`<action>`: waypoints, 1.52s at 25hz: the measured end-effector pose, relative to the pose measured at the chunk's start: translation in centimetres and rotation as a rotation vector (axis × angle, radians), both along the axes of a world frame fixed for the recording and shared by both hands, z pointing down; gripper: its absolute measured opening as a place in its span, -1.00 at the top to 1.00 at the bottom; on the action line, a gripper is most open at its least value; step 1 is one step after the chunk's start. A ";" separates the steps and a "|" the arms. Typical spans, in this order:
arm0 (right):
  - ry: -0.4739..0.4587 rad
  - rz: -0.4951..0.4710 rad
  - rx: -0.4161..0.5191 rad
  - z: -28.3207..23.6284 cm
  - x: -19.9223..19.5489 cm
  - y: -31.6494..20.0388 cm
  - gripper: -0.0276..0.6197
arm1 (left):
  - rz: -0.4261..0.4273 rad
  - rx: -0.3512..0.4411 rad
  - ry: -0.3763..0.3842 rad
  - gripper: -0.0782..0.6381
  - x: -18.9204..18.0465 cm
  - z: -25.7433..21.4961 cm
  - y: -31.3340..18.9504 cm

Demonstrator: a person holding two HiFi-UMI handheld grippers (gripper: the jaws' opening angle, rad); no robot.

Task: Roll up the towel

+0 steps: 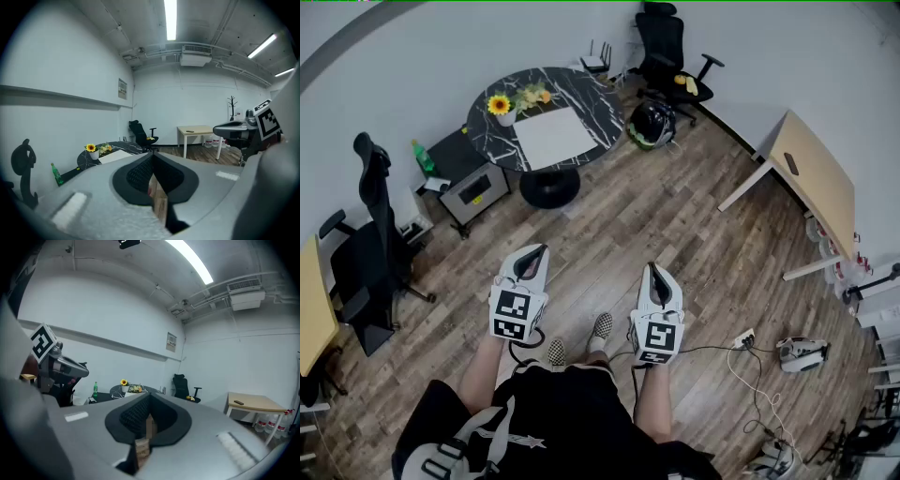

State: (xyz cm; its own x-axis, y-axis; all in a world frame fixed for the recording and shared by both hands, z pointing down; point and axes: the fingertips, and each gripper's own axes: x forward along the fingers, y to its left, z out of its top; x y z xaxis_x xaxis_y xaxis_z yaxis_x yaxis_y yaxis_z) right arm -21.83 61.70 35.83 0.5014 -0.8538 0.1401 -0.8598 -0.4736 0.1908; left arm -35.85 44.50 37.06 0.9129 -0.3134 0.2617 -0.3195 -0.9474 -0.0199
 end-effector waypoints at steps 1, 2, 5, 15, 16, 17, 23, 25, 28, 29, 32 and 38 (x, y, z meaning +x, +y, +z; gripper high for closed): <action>0.002 -0.002 0.003 -0.1 0.7 -0.2 0.90 | 0.005 -0.003 -0.001 0.75 0.8 0.2 -0.1; 0.003 -0.004 0.005 -0.2 1.4 -0.5 0.90 | 0.007 -0.004 -0.002 0.75 1.5 0.3 -0.2; 0.002 0.002 0.007 -0.1 4.1 -1.1 0.90 | -0.002 0.007 -0.005 0.75 4.0 0.4 -0.9; 0.003 -0.027 -0.013 -0.2 14.2 -2.7 0.90 | -0.014 0.017 -0.001 0.75 14.1 -0.5 -2.2; 0.004 -0.036 -0.014 -0.3 15.2 -2.9 0.90 | -0.023 0.018 0.000 0.75 15.0 -0.6 -2.4; 0.005 -0.043 -0.015 -0.3 16.2 -3.1 0.90 | -0.031 0.020 0.001 0.75 15.8 -0.8 -2.5; 0.013 -0.105 -0.014 -0.4 19.9 -4.3 0.90 | -0.084 0.024 0.003 0.75 19.0 -1.1 -2.7; 0.015 -0.125 -0.019 -0.4 20.7 -4.9 0.90 | -0.100 0.024 0.001 0.75 19.6 -1.0 -3.1; 0.011 -0.158 -0.014 -0.5 21.7 -6.1 0.90 | -0.129 0.021 -0.005 0.75 20.3 -1.0 -3.9; 0.012 -0.169 -0.012 -0.5 22.0 -6.6 0.90 | -0.141 0.018 -0.006 0.75 20.4 -1.0 -4.3; 0.009 -0.197 -0.011 -0.3 22.8 -8.2 0.90 | -0.167 0.020 -0.015 0.75 20.9 -0.8 -5.4; -0.003 -0.248 -0.013 0.4 24.5 -13.0 0.90 | -0.216 0.008 -0.030 0.75 22.0 0.2 -9.2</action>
State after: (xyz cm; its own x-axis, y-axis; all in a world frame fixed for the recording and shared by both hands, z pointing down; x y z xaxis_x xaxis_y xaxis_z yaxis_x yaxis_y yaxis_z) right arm 2.62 48.69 36.25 0.2760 -0.9489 0.1533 -0.9501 -0.2453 0.1926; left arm -13.89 35.30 37.21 0.8159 -0.5031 0.2850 -0.5144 -0.8566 -0.0396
